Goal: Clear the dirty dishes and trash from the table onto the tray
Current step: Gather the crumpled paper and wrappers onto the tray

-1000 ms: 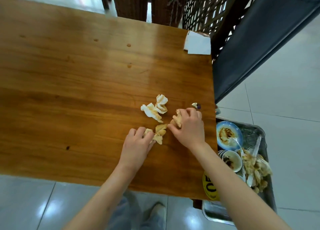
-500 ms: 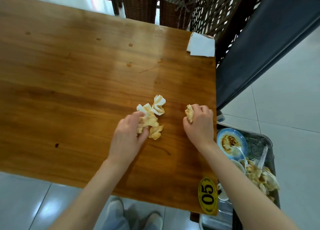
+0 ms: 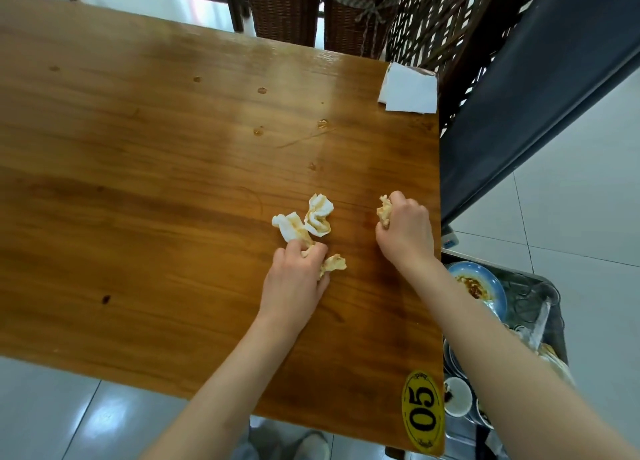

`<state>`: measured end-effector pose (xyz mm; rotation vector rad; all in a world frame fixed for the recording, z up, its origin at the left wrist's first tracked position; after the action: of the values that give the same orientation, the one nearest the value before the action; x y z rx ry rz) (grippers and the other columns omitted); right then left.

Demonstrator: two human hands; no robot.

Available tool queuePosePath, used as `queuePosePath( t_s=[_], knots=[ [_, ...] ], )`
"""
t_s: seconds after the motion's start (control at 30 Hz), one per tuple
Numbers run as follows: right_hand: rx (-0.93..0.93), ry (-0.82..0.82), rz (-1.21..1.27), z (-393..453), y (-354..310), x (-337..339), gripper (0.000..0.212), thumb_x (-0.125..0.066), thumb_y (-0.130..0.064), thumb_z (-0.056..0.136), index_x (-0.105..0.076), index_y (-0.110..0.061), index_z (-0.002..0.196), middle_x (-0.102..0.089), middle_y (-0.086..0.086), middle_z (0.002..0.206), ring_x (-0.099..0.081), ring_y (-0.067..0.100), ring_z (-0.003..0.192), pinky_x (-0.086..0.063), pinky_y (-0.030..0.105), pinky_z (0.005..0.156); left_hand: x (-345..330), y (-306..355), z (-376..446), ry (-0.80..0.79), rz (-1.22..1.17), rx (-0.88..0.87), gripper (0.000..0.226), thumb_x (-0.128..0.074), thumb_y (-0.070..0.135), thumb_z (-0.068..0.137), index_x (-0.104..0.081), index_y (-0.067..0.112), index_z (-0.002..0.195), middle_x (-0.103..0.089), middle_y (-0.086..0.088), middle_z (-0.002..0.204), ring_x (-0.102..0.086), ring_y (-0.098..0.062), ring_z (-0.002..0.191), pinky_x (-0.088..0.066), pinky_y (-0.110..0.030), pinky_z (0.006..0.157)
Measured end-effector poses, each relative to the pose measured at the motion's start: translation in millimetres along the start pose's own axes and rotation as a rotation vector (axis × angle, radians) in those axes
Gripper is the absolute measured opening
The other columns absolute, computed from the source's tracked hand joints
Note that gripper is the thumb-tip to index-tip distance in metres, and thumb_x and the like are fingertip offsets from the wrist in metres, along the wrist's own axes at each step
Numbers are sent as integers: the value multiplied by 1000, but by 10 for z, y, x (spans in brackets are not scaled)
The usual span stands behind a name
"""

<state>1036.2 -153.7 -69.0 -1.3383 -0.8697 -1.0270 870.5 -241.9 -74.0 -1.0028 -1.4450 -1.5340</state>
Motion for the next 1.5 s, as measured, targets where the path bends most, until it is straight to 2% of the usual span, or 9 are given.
queuePosePath(
  t_s=[0.23,0.4,0.53,0.6,0.77,0.9,1.03,1.3,1.5],
  knots=[
    [4,68,71,-28,45,0,18,-63,-10,82,-52,-10,96,-55,5,85,-55,20,80,-48,27,63,49,-66,9,-4,-54,-38,35,-61,24,89,-56,23,124,-58,-2,117,-54,-15,101,-45,-21,79],
    [-114,111,57,-18,136,33,22,-64,-11,82,-54,-10,101,-59,9,93,-56,25,87,-53,36,69,248,-197,129,165,-154,-67,36,-72,13,79,-63,18,114,-60,-6,104,-59,-21,90,-42,-21,70],
    [-85,70,48,-25,159,17,15,-63,-8,82,-51,-11,91,-59,7,85,-57,24,81,-53,38,66,288,-252,371,6,-118,28,70,-71,20,81,-36,28,141,-40,-12,142,-55,-30,114,-49,-36,90],
    [-70,41,45,-26,156,4,15,-63,-8,81,-49,-12,88,-58,6,84,-56,23,80,-53,38,66,229,-270,395,-116,-47,23,71,-67,25,84,-30,30,144,-37,-10,146,-49,-29,122,-46,-39,95],
    [-119,-51,49,4,158,-1,18,-62,-7,80,-52,-9,94,-58,9,90,-55,25,85,-53,40,71,200,-300,384,-49,-53,-25,42,-71,23,81,-56,27,120,-55,0,114,-54,-18,100,-52,-29,78],
    [-197,-93,81,43,187,19,16,-65,-10,79,-57,-7,93,-60,9,92,-57,25,87,-52,39,76,191,-318,342,-35,-64,-23,36,-73,20,78,-59,25,111,-57,1,102,-54,-15,93,-46,-23,73],
    [-248,-90,88,39,226,25,14,-68,-12,79,-60,-8,90,-59,9,91,-57,23,85,-51,35,72,283,-456,277,38,-113,20,34,-76,16,75,-61,23,105,-61,0,100,-56,-14,89,-42,-20,71],
    [-316,-122,94,50,185,22,21,-71,-10,77,-57,-11,93,-55,3,85,-57,22,83,-47,32,67,391,-549,148,29,-195,42,58,-77,14,74,-53,22,125,-63,0,113,-59,-15,103,-43,-20,82],
    [-360,-120,84,81,164,50,22,-70,-10,77,-49,-16,79,-47,-3,69,-52,17,70,-41,29,60,398,-612,60,-1,-179,69,56,-75,18,76,-54,25,127,-62,3,110,-57,-10,96,-43,-18,80]
  ],
)
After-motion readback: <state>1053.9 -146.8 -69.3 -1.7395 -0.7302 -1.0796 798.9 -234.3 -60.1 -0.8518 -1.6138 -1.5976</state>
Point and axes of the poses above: each hand's wrist, its own z-axis towards the middle knuckle, its own x-axis out of the back of the hand, y = z × x, the point moved 1 cm from there along z, towards the middle knuckle
